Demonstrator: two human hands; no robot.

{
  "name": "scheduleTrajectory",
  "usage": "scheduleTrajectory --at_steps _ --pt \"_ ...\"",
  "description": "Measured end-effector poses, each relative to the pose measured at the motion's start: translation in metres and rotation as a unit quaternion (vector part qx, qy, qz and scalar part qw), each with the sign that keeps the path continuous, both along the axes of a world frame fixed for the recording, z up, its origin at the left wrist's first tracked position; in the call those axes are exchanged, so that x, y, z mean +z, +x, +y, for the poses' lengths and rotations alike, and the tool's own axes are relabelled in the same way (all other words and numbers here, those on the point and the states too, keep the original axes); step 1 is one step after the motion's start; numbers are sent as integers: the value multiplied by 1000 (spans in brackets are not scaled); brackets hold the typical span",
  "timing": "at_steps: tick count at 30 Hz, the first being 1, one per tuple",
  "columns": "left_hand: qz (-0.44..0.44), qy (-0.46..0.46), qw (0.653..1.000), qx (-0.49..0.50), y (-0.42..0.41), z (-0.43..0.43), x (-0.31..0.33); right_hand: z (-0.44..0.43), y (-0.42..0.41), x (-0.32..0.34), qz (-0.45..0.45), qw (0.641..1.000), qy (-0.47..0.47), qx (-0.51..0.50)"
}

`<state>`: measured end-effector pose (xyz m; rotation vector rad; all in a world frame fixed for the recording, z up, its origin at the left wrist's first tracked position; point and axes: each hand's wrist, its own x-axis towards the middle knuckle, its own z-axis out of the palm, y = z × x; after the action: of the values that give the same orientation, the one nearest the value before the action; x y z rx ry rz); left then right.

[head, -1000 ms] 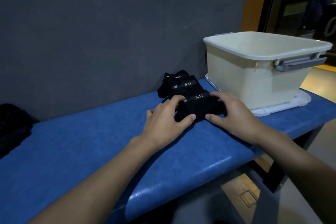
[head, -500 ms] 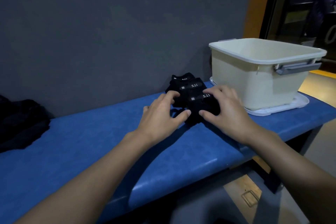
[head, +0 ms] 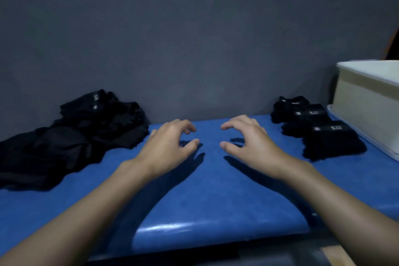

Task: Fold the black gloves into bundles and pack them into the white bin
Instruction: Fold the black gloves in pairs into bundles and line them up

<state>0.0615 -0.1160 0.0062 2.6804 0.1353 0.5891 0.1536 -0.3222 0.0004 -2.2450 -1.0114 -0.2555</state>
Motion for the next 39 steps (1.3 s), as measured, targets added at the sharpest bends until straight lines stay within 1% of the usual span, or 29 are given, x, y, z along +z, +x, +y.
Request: scheduleTrajectory --at_steps 3,6,11,16,19,20,23,28,30,33,36,39 --pt "5 27 999 39 -28 45 4 42 -7 -2 40 998 15 41" --pt "-10 34 997 68 -48 86 7 81 -15 -7 82 994 19 70" --pt "-51 38 992 111 -66 134 5 139 -20 -14 106 991 20 81" --pt "-80 131 978 140 -66 168 2 195 -20 -12 113 988 18 99" --pt "-62 188 967 160 -62 181 3 224 -16 -8 114 987 31 104" --pt "-48 189 966 168 -61 184 3 233 -15 -7 112 988 37 104" --pt "-20 151 974 170 -57 187 1 256 -10 -8 101 988 70 92" --pt "-19 123 978 166 -56 190 -2 286 -4 7 55 983 164 60" --pt "-21 119 978 169 -56 190 -2 297 -3 17 43 983 163 72" --pt "-18 116 978 171 -58 189 -1 313 -4 25 1 985 152 85" --pt "-22 107 979 170 -60 190 0 321 -5 28 -44 988 132 60" --pt "-34 94 982 163 -61 190 1 325 -3 28 -43 994 84 49"
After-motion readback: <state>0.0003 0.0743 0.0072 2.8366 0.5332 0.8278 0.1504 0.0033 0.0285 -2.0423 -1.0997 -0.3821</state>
